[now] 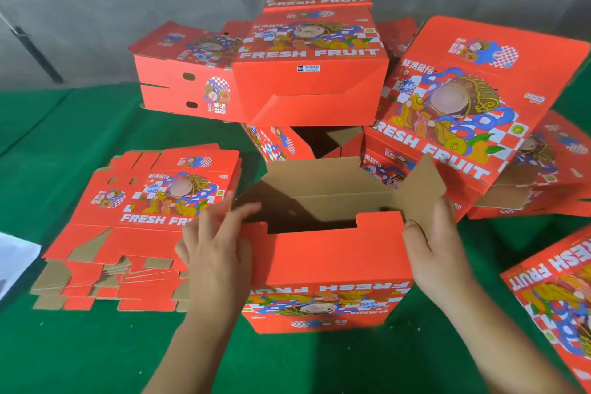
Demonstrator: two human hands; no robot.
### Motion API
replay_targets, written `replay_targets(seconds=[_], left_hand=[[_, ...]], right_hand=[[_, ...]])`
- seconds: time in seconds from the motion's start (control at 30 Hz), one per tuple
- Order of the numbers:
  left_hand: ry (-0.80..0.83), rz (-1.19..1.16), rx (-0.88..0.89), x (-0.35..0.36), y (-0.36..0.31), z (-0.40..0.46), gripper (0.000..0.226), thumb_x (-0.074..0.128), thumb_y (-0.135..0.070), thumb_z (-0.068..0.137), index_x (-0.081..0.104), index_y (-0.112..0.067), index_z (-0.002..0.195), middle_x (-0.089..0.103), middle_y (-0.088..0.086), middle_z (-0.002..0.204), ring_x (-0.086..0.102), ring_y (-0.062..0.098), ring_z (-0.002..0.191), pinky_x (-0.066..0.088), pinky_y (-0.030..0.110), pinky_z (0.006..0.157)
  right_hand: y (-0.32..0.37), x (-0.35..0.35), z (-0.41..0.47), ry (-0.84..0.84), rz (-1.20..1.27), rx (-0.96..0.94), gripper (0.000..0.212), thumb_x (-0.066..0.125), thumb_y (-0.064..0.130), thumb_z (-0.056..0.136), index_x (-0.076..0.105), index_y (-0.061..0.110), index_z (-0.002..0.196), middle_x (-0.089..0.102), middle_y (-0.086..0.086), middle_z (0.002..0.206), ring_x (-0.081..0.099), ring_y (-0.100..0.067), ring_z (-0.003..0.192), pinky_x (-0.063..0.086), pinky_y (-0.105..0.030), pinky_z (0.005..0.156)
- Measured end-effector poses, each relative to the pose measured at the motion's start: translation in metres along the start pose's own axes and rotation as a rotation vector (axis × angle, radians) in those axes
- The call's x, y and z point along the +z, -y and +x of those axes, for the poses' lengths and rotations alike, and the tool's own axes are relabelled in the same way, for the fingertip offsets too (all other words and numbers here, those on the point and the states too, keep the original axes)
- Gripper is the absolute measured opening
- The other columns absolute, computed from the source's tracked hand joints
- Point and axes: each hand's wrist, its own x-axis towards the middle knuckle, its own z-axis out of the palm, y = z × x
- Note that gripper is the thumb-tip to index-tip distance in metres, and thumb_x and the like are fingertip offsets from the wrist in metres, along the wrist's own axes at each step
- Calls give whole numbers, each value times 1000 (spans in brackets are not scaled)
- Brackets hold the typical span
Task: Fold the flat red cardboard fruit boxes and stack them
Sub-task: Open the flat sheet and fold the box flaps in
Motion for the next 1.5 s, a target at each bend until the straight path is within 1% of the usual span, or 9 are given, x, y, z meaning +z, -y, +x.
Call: replay_targets(seconds=[0.13,0.3,0.5,0.7,0.77,0.87,1.17,1.4,1.5], left_hand=[[32,-241,126,2,4,-2,42,49,5,75,49,-32,96,57,-18,111,52,23,96,35,38,79],[401,11,207,3,7,12,58,45,-65,96,37,-42,148,61,-20,107,56,17,102,39,42,89],[443,198,65,23,-7,49,83,35,-64,100,-19,-44,159,73,3,81,73,33,84,52,39,74],[244,-329,-160,20,2,52,59,20,-78,97,68,-51,117,65,-3,112,54,29,114,35,36,102],[306,-314,-224,21,9,50,51,32,-87,86,69,-54,94,50,-3,113,42,25,117,27,40,113],[480,-246,-126,21,5,47,74,70,-81,66,59,-43,129,43,-4,125,48,17,117,42,37,108],[538,239,-119,35,-12,50,78,64,-81,76,47,-36,137,41,1,136,51,36,122,51,48,91],[439,-544,-572,22,11,64,35,62,-66,88,71,-43,113,74,-21,98,65,0,90,49,17,81],[579,-682,-851,18,13,58,55,50,-69,97,70,-29,128,75,0,117,71,23,107,54,41,101]], right_hand=[[7,2,1,177,-148,-217,93,49,-10,92,21,49,160,24,16,155,25,5,146,24,-3,108],[2,-2,7,319,-343,-252,71,55,33,102,16,63,154,12,26,158,11,-9,151,20,-35,114],[-2,-6,12,514,-432,-190,59,52,55,100,22,70,148,-10,32,161,-17,7,146,13,-38,116],[-4,-2,17,482,-247,-108,73,48,78,89,17,57,151,-12,45,152,-15,18,144,8,-24,116],[-3,0,20,402,-96,-34,86,44,92,78,9,60,151,10,38,151,5,11,148,16,-25,116],[3,5,33,330,-126,21,90,47,93,74,11,60,150,27,21,134,23,-4,141,27,-38,114],[23,43,42,372,-886,3,91,71,78,72,26,35,138,28,-1,136,45,-34,127,47,-45,82],[21,27,43,222,-58,314,57,62,53,95,45,35,147,35,3,144,42,-19,133,36,-33,103],[22,27,51,236,188,673,47,55,53,100,48,37,144,48,1,141,51,-20,122,44,-35,91]])
